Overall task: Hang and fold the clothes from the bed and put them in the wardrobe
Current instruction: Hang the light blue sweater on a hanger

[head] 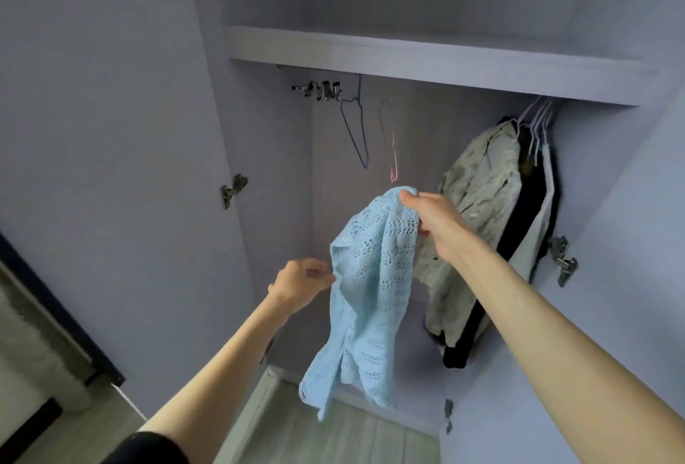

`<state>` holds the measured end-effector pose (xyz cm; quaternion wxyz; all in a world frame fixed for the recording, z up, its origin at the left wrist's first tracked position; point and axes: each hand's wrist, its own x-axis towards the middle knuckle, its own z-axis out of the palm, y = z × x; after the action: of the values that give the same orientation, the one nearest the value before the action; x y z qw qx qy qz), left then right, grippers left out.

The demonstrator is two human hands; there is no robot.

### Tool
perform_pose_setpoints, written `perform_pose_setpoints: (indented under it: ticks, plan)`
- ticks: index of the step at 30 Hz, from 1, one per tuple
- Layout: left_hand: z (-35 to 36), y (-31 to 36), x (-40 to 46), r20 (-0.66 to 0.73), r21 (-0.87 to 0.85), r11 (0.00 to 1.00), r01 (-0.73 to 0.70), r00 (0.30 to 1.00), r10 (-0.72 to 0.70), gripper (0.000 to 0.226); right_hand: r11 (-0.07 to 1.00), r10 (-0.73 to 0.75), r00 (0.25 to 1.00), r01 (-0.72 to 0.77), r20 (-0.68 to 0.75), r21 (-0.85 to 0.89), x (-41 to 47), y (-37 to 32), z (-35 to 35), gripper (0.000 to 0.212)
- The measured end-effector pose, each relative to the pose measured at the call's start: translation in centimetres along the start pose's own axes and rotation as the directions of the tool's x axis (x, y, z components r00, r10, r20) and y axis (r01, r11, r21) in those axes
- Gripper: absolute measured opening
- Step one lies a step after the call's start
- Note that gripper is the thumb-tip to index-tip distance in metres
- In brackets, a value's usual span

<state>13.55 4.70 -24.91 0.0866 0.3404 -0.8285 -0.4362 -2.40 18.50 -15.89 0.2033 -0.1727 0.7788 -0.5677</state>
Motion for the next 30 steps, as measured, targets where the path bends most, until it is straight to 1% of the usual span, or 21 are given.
perform_pose_setpoints:
  ticks: [1, 3, 4, 6, 7, 8, 10, 11, 12, 13, 15, 16, 17, 19, 20, 21, 22, 24, 27, 28, 30]
  plan:
    - [0.7, -0.5, -0.1, 0.109, -0.017, 1.0, 0.004, 0.994, -0.002, 0.022, 1.0, 0.004, 1.0, -0.004, -0.014, 0.001, 0.2, -0.1, -0.1, 0.03]
    - [2.0, -1.0, -0.5, 0.31, -0.068, 0.998, -0.008, 0.95, 0.029, 0.025, 1.0, 0.008, 1.0, -0.009, -0.028, -0.014, 0.5, -0.2, -0.1, 0.026]
    - [2.4, -0.9, -0.7, 0.375, -0.137, 0.99, -0.018, 0.925, 0.068, 0.027, 1.0, 0.009, 0.999, -0.009, -0.035, -0.014, 0.6, -0.1, -0.3, 0.022]
    - [2.7, -0.6, -0.8, 0.428, -0.363, 0.931, 0.018, 0.891, 0.15, 0.026, 1.0, 0.02, 0.999, -0.02, -0.038, -0.001, 1.0, 0.1, -0.6, 0.022]
    - [2.7, -0.1, -0.9, 0.425, -0.47, 0.881, 0.05, 0.888, 0.176, 0.023, 1.0, 0.028, 0.999, -0.028, -0.047, -0.001, 1.2, 0.4, -0.8, 0.026]
    - [2.6, 0.6, -0.9, 0.389, -0.558, 0.827, 0.072, 0.903, 0.184, 0.019, 0.999, 0.036, 0.998, -0.037, -0.058, -0.006, 1.4, 0.7, -1.0, 0.031]
    - [2.3, 2.2, -0.7, 0.207, -0.663, 0.746, 0.064, 0.973, 0.101, 0.015, 0.998, 0.04, 0.995, -0.044, -0.09, -0.035, 1.6, 1.4, -1.4, 0.043]
    - [2.1, 3.0, -0.3, 0.098, -0.677, 0.735, 0.04, 0.995, 0.036, 0.014, 0.995, 0.037, 0.993, -0.046, -0.108, -0.086, 1.6, 1.9, -1.7, 0.046]
    - [1.8, 3.9, 0.1, 0.012, -0.664, 0.747, 0.014, 1.0, -0.009, 0.013, 0.984, 0.029, 0.992, -0.049, -0.121, -0.169, 1.5, 2.4, -2.1, 0.044]
    - [1.4, 4.8, 0.4, -0.042, -0.618, 0.786, -0.005, 0.999, -0.026, 0.013, 0.957, 0.013, 0.992, -0.048, -0.123, -0.285, 1.4, 2.9, -2.3, 0.041]
    - [0.7, 6.7, 1.0, -0.072, -0.515, 0.856, -0.035, 0.997, -0.003, 0.014, 0.855, -0.028, 0.992, -0.038, -0.12, -0.517, 0.8, 4.0, -2.9, 0.034]
    - [0.3, 7.6, 1.2, -0.07, -0.479, 0.876, -0.053, 0.997, 0.022, 0.016, 0.821, -0.022, 0.996, -0.033, -0.09, -0.57, 0.5, 4.6, -3.0, 0.027]
    - [0.1, 8.5, 1.4, -0.061, -0.429, 0.9, -0.073, 0.997, 0.051, 0.018, 0.826, 0.001, 1.0, -0.016, -0.027, -0.563, 0.1, 5.2, -2.9, 0.024]
    - [-0.2, 10.1, 1.5, -0.017, -0.228, 0.966, -0.125, 0.992, 0.125, 0.021, 0.896, 0.037, 0.99, 0.029, 0.138, -0.443, -0.7, 5.8, -2.3, 0.038]
    - [-0.2, 10.7, 1.4, 0.028, -0.095, 0.981, -0.172, 0.984, 0.175, 0.026, 0.923, 0.0, 0.983, 0.07, 0.182, -0.377, -1.0, 5.9, -2.3, 0.042]
    - [-0.3, 11.1, 1.3, 0.078, 0.019, 0.972, -0.236, 0.969, 0.234, 0.034, 0.935, -0.073, 0.979, 0.134, 0.191, -0.328, -1.3, 5.7, -2.4, 0.043]
    - [-0.4, 11.3, 1.2, 0.128, 0.096, 0.947, -0.306, 0.948, 0.293, 0.037, 0.936, -0.145, 0.972, 0.195, 0.187, -0.292, -1.5, 5.3, -2.6, 0.044]
    - [-0.8, 11.4, 1.0, 0.231, 0.119, 0.897, -0.425, 0.891, 0.391, 0.029, 0.936, -0.221, 0.954, 0.265, 0.201, -0.232, -1.8, 4.3, -3.6, 0.047]
    - [-1.8, 11.7, 0.8, 0.318, 0.077, 0.848, -0.524, 0.819, 0.478, 0.019, 0.933, -0.236, 0.91, 0.31, 0.341, -0.181, -2.3, 3.7, -3.8, 0.05]
    - [-2.2, 11.8, 0.8, 0.336, 0.085, 0.831, -0.55, 0.801, 0.496, 0.016, 0.945, -0.218, 0.892, 0.294, 0.396, -0.143, -2.6, 3.7, -3.4, 0.051]
    - [-3.0, 11.9, 0.9, 0.363, 0.115, 0.809, -0.576, 0.783, 0.506, 0.012, 0.976, -0.151, 0.854, 0.208, 0.498, -0.06, -2.8, 3.8, -2.5, 0.05]
